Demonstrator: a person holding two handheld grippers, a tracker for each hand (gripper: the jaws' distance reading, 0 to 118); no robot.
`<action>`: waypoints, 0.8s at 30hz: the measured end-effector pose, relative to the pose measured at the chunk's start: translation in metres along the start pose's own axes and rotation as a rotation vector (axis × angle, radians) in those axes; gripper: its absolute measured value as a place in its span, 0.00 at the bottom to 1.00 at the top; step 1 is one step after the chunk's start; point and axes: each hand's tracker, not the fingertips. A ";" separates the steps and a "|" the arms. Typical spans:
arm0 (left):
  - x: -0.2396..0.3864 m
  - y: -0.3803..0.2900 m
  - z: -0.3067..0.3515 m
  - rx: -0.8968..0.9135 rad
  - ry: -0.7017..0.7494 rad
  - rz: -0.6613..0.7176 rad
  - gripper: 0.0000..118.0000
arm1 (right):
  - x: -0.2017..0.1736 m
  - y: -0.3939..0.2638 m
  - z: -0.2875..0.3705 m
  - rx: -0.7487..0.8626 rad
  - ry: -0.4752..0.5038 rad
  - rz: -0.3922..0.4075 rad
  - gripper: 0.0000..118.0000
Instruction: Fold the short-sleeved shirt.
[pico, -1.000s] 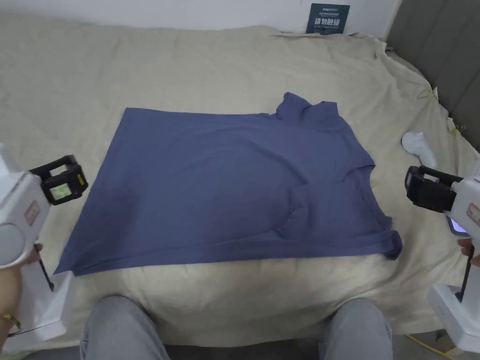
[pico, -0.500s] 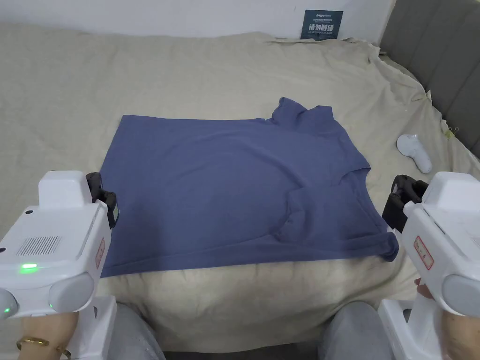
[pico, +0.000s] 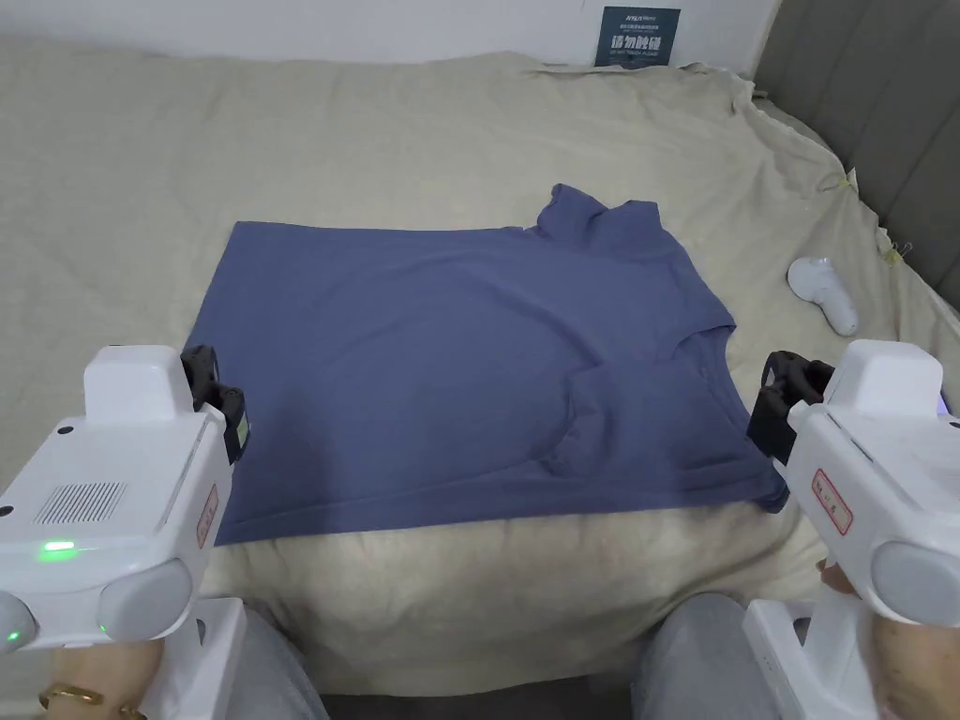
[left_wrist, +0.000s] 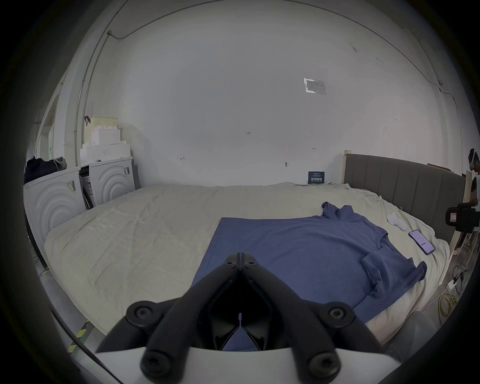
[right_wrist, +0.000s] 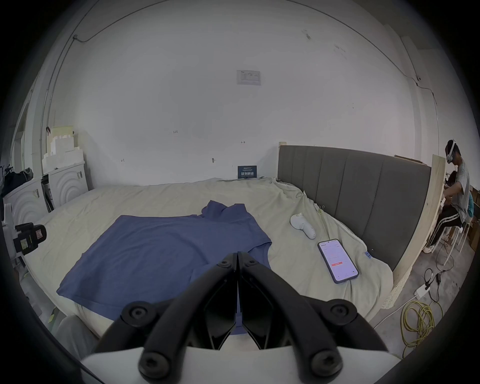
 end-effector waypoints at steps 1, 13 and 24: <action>-0.001 0.000 0.000 0.000 0.000 0.001 0.00 | -0.004 0.005 0.000 -0.015 0.002 -0.006 0.00; 0.005 -0.007 -0.003 -0.014 -0.007 0.004 0.00 | 0.025 0.001 -0.078 -0.382 0.007 -0.017 0.84; 0.014 -0.014 -0.004 -0.041 -0.019 0.000 0.00 | 0.044 -0.060 -0.111 -0.612 -0.027 -0.080 0.84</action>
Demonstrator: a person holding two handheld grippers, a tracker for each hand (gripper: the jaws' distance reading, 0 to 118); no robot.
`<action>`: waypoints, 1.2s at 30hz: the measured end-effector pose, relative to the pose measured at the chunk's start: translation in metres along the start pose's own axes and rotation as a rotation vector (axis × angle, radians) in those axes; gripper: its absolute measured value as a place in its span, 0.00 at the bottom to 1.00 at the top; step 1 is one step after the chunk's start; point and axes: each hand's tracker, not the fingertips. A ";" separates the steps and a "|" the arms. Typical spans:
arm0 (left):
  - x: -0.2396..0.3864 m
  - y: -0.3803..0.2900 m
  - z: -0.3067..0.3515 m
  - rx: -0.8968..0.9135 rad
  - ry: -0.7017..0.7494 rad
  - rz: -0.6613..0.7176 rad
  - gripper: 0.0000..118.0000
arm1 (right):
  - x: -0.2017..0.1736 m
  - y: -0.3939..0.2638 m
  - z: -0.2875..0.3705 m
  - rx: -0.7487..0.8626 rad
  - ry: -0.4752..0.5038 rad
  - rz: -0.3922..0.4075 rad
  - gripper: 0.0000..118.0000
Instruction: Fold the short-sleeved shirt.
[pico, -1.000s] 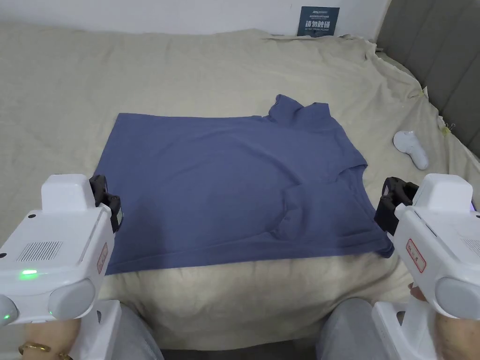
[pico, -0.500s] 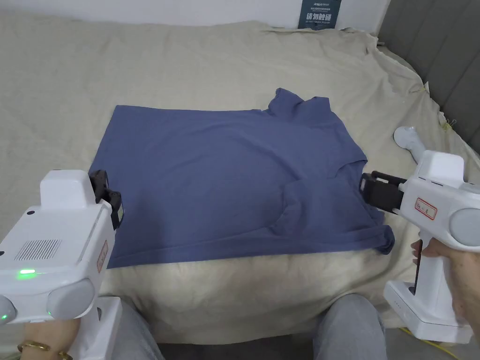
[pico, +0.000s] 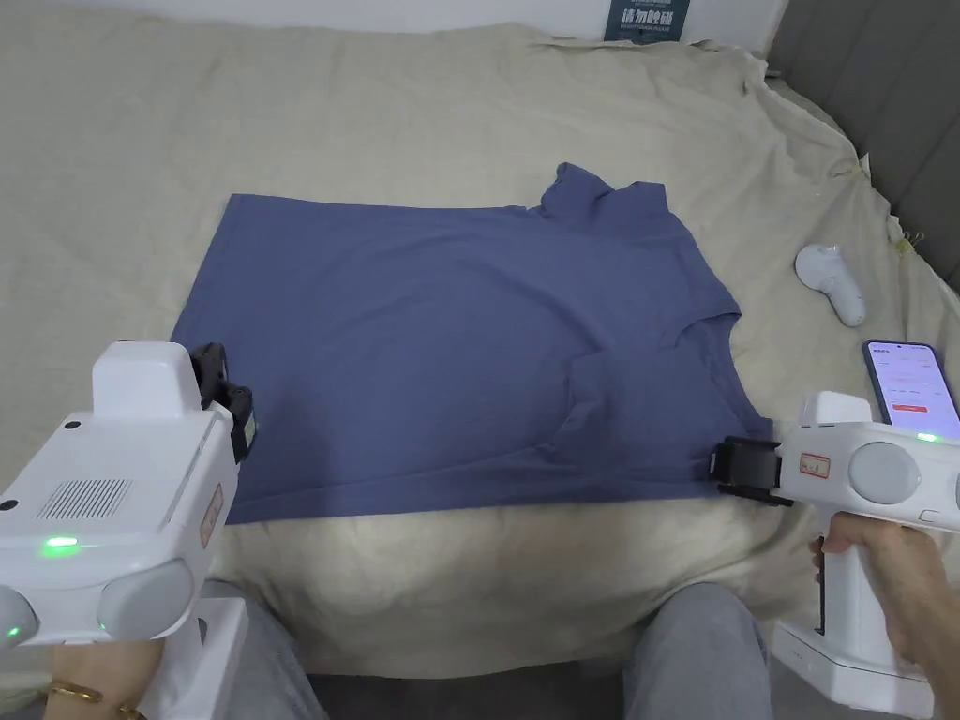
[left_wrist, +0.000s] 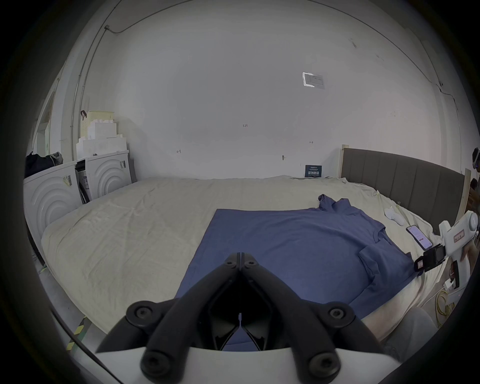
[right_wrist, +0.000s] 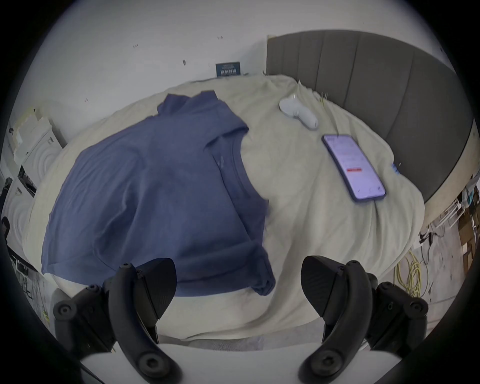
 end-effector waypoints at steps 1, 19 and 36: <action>0.001 -0.001 0.000 -0.003 -0.001 -0.001 0.00 | 0.000 -0.003 -0.002 0.004 -0.003 -0.001 0.84; -0.047 0.003 -0.023 -0.211 0.017 0.139 1.00 | -0.009 -0.008 0.017 0.076 0.016 0.025 0.04; -0.128 -0.061 -0.048 -0.567 0.077 0.132 1.00 | -0.009 -0.004 0.013 0.067 0.011 0.033 0.04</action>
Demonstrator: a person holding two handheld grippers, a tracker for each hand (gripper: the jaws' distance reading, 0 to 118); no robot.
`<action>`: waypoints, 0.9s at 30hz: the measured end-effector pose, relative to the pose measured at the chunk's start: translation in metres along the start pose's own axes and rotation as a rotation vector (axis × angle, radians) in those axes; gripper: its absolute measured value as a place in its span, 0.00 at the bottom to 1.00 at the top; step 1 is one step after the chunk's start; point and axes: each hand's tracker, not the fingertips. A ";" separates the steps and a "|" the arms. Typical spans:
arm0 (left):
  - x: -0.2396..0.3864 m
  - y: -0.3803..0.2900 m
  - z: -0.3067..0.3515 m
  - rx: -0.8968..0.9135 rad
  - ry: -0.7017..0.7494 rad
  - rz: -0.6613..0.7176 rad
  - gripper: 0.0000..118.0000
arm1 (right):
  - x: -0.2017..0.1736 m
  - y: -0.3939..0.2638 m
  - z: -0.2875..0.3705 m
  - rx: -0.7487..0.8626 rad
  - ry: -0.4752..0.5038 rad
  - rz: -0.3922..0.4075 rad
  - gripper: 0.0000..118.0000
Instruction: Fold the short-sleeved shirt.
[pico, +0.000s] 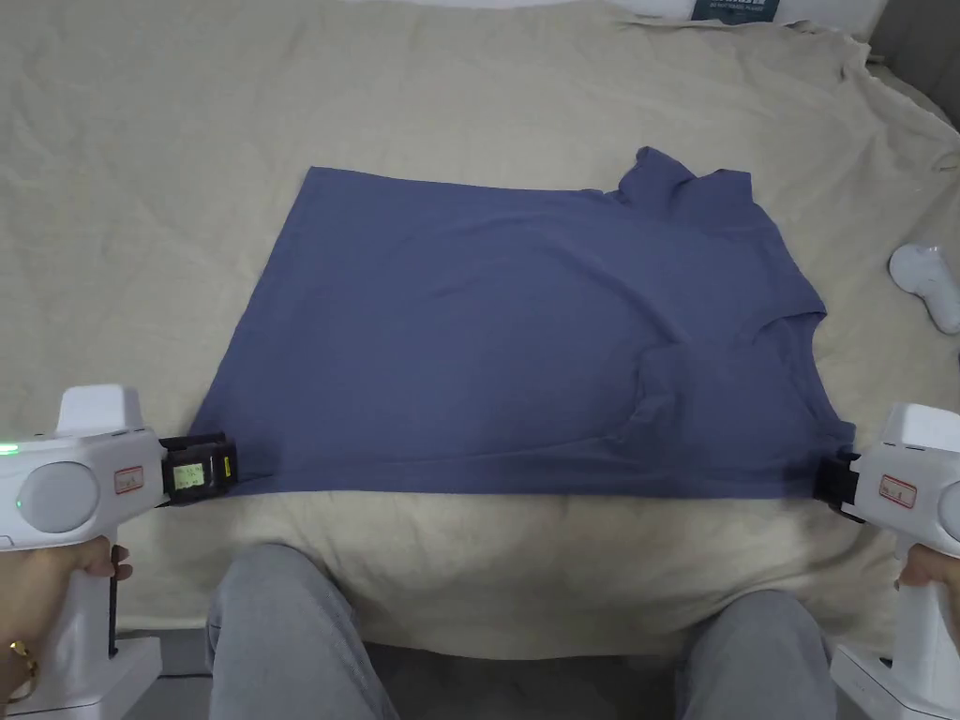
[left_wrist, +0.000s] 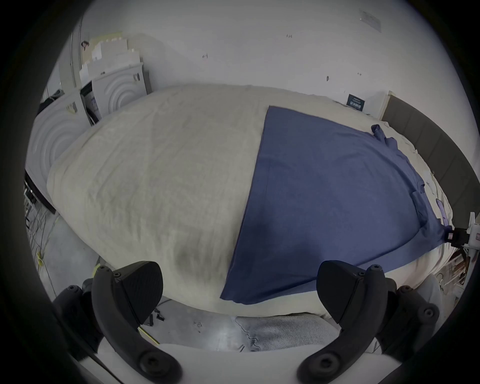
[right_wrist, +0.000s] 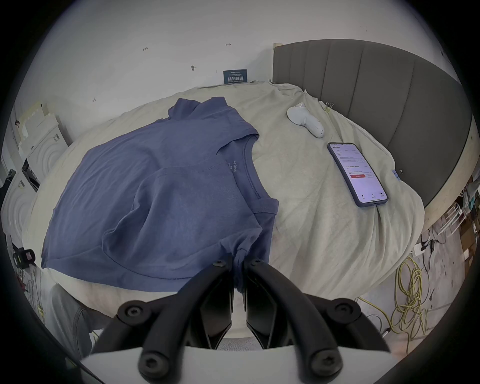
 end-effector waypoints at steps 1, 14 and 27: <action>0.000 -0.003 -0.003 0.003 -0.011 0.013 0.99 | 0.000 0.000 0.000 -0.003 -0.003 -0.004 0.04; 0.021 -0.001 -0.015 -0.011 -0.088 0.025 0.02 | -0.003 -0.002 -0.003 -0.016 -0.008 -0.028 0.04; 0.017 0.051 0.022 0.133 -0.126 0.192 0.00 | 0.014 0.028 0.027 0.034 0.060 -0.082 0.04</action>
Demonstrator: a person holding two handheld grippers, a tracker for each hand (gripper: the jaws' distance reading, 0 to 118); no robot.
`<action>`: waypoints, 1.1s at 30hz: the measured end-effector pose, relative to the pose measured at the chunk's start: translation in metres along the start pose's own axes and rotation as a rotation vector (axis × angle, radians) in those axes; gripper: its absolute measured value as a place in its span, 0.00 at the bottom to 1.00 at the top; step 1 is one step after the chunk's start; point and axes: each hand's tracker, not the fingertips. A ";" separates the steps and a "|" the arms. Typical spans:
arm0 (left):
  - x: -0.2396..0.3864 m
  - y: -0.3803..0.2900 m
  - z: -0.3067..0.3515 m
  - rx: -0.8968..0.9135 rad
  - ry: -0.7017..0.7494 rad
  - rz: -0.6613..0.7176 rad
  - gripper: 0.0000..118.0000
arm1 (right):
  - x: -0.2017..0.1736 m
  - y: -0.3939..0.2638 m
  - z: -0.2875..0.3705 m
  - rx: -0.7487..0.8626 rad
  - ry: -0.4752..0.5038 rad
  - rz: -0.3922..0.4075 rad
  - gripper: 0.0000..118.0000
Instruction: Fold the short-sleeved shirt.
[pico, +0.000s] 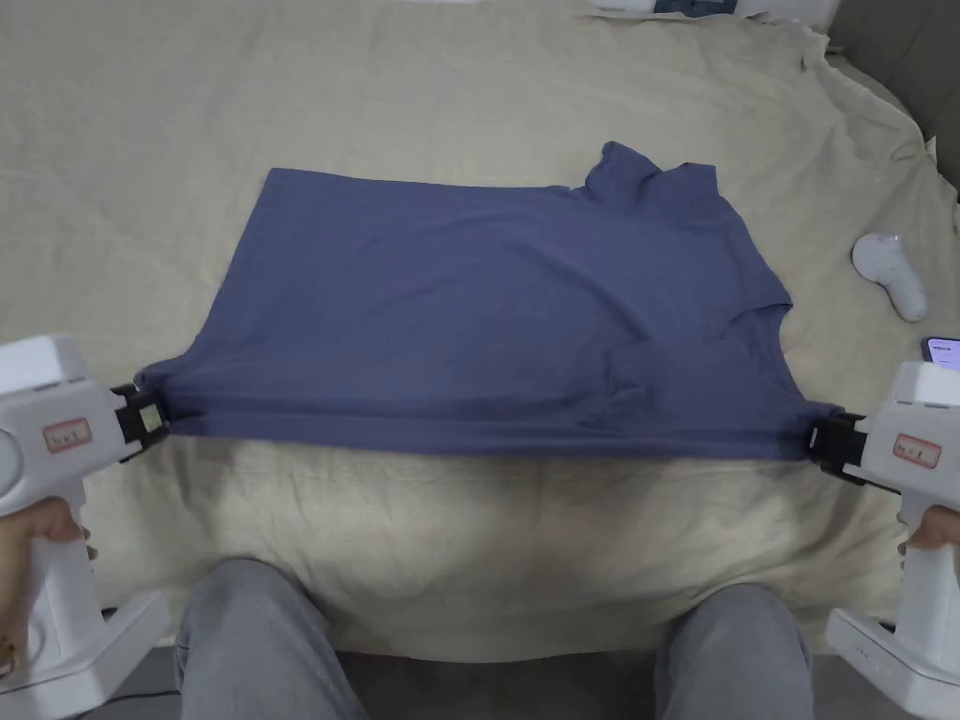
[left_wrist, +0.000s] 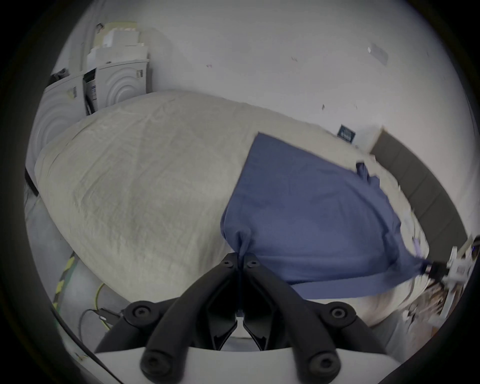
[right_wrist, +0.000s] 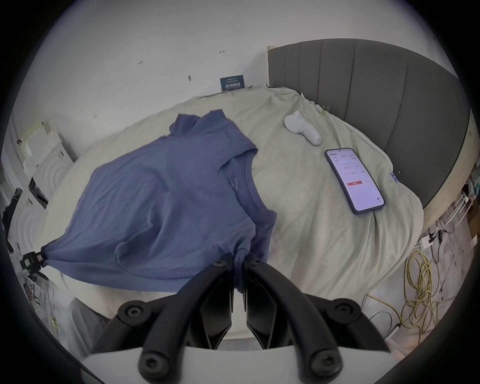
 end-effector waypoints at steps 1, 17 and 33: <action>0.002 0.008 0.000 0.014 -0.011 0.029 0.00 | 0.001 0.006 0.002 0.011 0.005 -0.019 0.04; 0.061 0.104 -0.107 0.031 0.097 0.099 0.00 | -0.024 0.128 -0.081 -0.027 -0.085 -0.087 0.04; 0.056 0.113 -0.218 -0.109 0.222 0.074 0.77 | -0.037 0.149 -0.189 -0.157 -0.188 -0.088 0.24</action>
